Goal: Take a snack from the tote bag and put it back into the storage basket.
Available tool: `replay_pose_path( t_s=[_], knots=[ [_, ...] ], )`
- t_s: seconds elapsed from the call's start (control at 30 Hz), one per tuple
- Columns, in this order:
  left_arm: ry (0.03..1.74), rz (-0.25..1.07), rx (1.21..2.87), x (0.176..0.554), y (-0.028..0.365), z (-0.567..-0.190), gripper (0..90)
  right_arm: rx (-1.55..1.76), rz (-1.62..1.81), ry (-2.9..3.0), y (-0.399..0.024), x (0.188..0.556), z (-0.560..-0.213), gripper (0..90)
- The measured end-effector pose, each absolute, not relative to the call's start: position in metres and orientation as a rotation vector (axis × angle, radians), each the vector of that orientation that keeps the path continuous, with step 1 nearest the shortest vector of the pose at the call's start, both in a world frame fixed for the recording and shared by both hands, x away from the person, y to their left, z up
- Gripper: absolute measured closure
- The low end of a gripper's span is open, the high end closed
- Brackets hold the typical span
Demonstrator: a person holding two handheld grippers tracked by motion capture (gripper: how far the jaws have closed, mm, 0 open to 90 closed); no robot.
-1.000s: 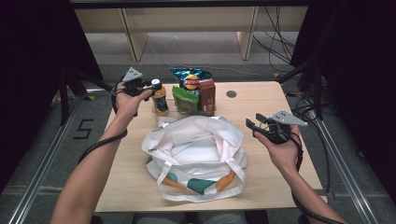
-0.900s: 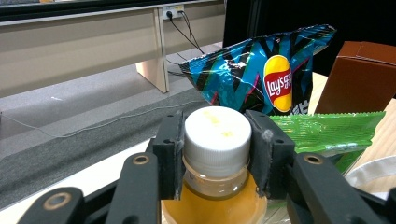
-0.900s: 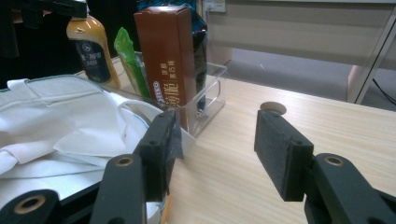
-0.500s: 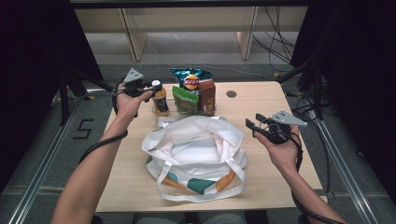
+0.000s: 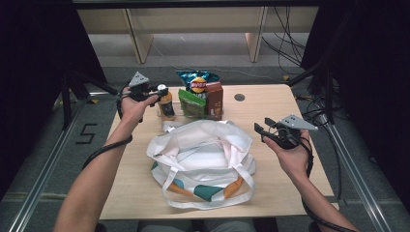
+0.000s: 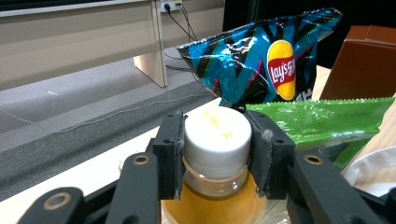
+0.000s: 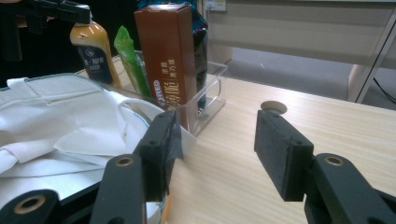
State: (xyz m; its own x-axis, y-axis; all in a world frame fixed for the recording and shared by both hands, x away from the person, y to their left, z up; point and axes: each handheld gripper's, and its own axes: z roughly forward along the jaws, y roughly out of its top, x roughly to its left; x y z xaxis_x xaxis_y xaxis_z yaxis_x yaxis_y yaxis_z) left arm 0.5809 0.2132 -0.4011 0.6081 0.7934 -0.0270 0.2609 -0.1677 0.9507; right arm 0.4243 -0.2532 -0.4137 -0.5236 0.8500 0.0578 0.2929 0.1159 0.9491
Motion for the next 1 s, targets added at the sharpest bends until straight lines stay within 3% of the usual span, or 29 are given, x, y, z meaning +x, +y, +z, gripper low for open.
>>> replay_pose_path(
  t_s=[1.0],
  knots=[
    [0.904, 0.577, 1.740, 0.582, 0.215, -0.413, 58.6, 1.129, 1.411, 1.875, -0.251, 0.424, -0.415, 49.2]
  ],
)
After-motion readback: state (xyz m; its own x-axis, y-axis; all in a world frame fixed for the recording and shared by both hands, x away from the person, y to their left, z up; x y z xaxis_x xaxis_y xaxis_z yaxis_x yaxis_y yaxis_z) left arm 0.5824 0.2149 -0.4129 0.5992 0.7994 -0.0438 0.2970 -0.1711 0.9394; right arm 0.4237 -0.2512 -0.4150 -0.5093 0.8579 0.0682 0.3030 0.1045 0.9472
